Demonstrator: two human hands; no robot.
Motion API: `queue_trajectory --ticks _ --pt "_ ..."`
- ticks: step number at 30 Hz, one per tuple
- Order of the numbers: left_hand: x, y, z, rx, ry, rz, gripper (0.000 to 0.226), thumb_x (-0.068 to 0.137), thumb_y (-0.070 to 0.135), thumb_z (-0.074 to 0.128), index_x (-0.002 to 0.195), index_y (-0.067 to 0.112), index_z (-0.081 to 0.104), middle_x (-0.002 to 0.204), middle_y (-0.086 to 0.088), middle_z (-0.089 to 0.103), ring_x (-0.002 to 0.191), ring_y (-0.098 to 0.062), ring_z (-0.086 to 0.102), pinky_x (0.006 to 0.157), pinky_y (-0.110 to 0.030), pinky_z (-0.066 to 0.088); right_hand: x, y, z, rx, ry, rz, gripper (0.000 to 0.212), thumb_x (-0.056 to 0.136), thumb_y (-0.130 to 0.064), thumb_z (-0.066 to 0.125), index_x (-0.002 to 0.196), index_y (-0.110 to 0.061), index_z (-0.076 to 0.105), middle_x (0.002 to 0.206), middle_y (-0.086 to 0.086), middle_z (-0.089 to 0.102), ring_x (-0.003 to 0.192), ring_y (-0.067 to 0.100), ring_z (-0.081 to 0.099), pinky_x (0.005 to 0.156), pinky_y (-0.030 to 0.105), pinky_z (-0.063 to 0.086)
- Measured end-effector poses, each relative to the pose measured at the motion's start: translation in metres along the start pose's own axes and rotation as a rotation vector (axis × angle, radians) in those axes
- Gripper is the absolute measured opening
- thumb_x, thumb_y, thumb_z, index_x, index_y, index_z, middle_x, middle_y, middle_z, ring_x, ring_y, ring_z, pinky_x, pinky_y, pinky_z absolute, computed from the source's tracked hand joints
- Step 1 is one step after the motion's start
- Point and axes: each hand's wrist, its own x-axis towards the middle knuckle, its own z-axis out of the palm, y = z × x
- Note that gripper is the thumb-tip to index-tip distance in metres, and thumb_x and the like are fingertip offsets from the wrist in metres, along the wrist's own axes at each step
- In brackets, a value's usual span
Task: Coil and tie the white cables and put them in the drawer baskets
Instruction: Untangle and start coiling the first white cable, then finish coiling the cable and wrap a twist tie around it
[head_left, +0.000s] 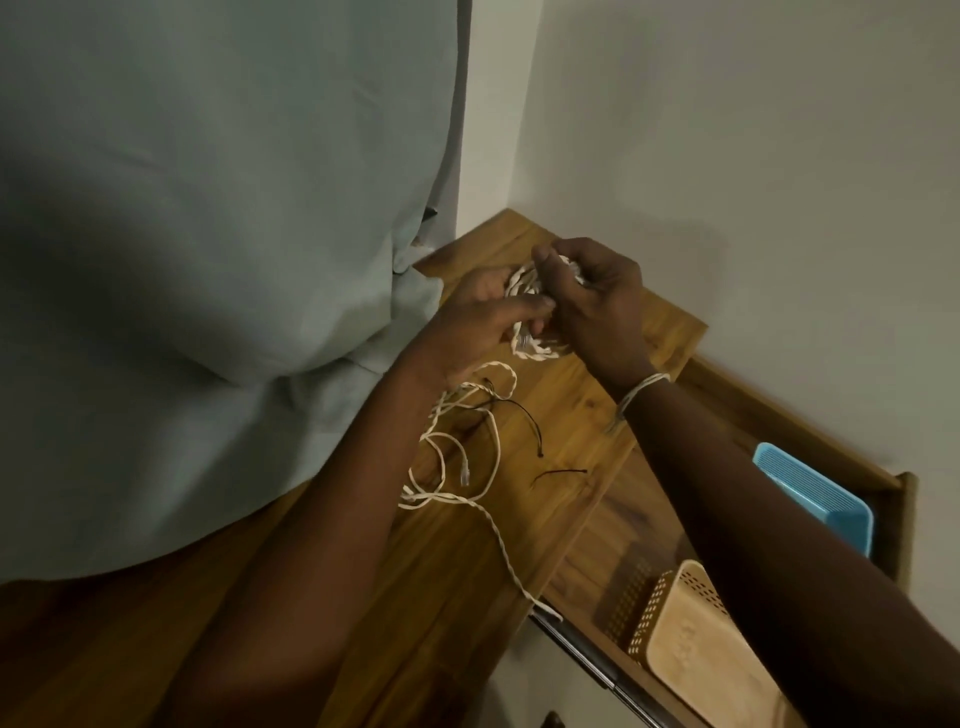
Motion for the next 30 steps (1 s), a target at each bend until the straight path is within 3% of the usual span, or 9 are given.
queue_trajectory --ticks 3,7,10,12,15,19,24,27,30 --pt "-0.001 -0.016 0.004 -0.395 -0.159 -0.101 0.017 0.098 0.016 0.048 0.103 0.004 0.06 0.065 -0.002 0.053 0.065 -0.015 0.054 0.069 -0.03 0.045 -0.004 0.012 0.002 0.052 0.017 0.071 0.029 0.097 -0.027 0.062 0.083 -0.003 0.07 0.067 0.011 0.069 0.058 0.026 0.066 0.052 0.036 0.051" --pt "-0.002 -0.032 0.007 -0.406 -0.157 -0.183 0.03 0.1 0.032 0.043 0.089 0.01 0.06 0.062 -0.002 0.053 0.063 -0.015 0.056 0.069 -0.03 0.049 -0.017 0.034 0.011 0.205 0.018 0.205 0.039 0.1 -0.034 0.055 0.073 -0.007 0.062 0.055 0.018 0.06 0.046 0.041 0.06 0.042 0.032 0.044" --pt "-0.004 -0.036 0.006 -0.228 -0.044 -0.201 0.034 0.101 0.037 0.044 0.081 0.012 0.057 0.058 0.0 0.047 0.059 -0.014 0.051 0.065 -0.029 0.044 -0.019 0.049 0.019 0.299 -0.005 0.227 0.051 0.1 -0.041 0.054 0.074 0.003 0.059 0.056 0.021 0.059 0.045 0.04 0.058 0.041 0.036 0.044" --pt "-0.008 -0.038 0.004 -0.087 0.077 -0.211 0.035 0.099 0.043 0.048 0.077 0.016 0.054 0.058 0.003 0.042 0.056 -0.012 0.046 0.061 -0.027 0.038 -0.017 0.063 0.024 0.292 -0.119 0.237 0.045 0.101 -0.041 0.052 0.082 -0.002 0.065 0.069 0.021 0.065 0.06 0.044 0.063 0.054 0.043 0.051" --pt "-0.017 -0.043 -0.003 0.032 0.4 -0.25 0.034 0.098 0.043 0.051 0.073 0.022 0.06 0.054 0.007 0.047 0.055 -0.011 0.045 0.058 -0.028 0.039 -0.018 0.1 0.031 0.319 -0.115 0.416 0.045 0.102 -0.046 0.044 0.103 -0.01 0.072 0.094 0.005 0.072 0.091 0.023 0.07 0.078 0.034 0.058" --pt "-0.035 -0.06 -0.023 0.216 0.671 -0.294 0.039 0.1 0.045 0.047 0.071 0.019 0.055 0.057 0.002 0.049 0.057 -0.015 0.048 0.063 -0.031 0.04 -0.036 0.193 0.036 -0.218 -0.093 0.561 0.034 0.099 -0.025 0.054 0.082 0.001 0.067 0.081 0.019 0.069 0.083 0.037 0.067 0.064 0.033 0.041" --pt "-0.06 -0.078 -0.061 0.053 0.843 -0.384 0.043 0.101 0.036 0.046 0.061 0.021 0.045 0.047 0.006 0.037 0.043 -0.009 0.036 0.057 -0.031 0.03 -0.068 0.231 0.051 -0.662 -0.772 0.353 0.054 0.082 -0.051 0.046 0.116 -0.015 0.068 0.119 0.013 0.067 0.115 0.037 0.057 0.096 0.046 0.045" --pt "-0.061 -0.086 -0.066 -0.058 0.856 -0.371 0.039 0.103 0.03 0.044 0.067 0.015 0.044 0.048 0.005 0.037 0.038 -0.008 0.036 0.052 -0.029 0.026 -0.081 0.228 0.052 -0.75 -0.735 0.446 0.045 0.096 -0.035 0.035 0.132 -0.017 0.056 0.134 0.011 0.052 0.123 0.036 0.046 0.095 0.048 0.046" --pt "-0.059 -0.089 -0.059 -0.051 0.864 -0.35 0.036 0.103 0.028 0.044 0.069 0.015 0.045 0.052 0.005 0.04 0.037 -0.007 0.037 0.053 -0.028 0.025 -0.087 0.231 0.052 -0.623 -0.642 0.457 0.031 0.098 -0.014 0.047 0.124 -0.007 0.063 0.127 0.017 0.059 0.119 0.038 0.053 0.096 0.046 0.048"
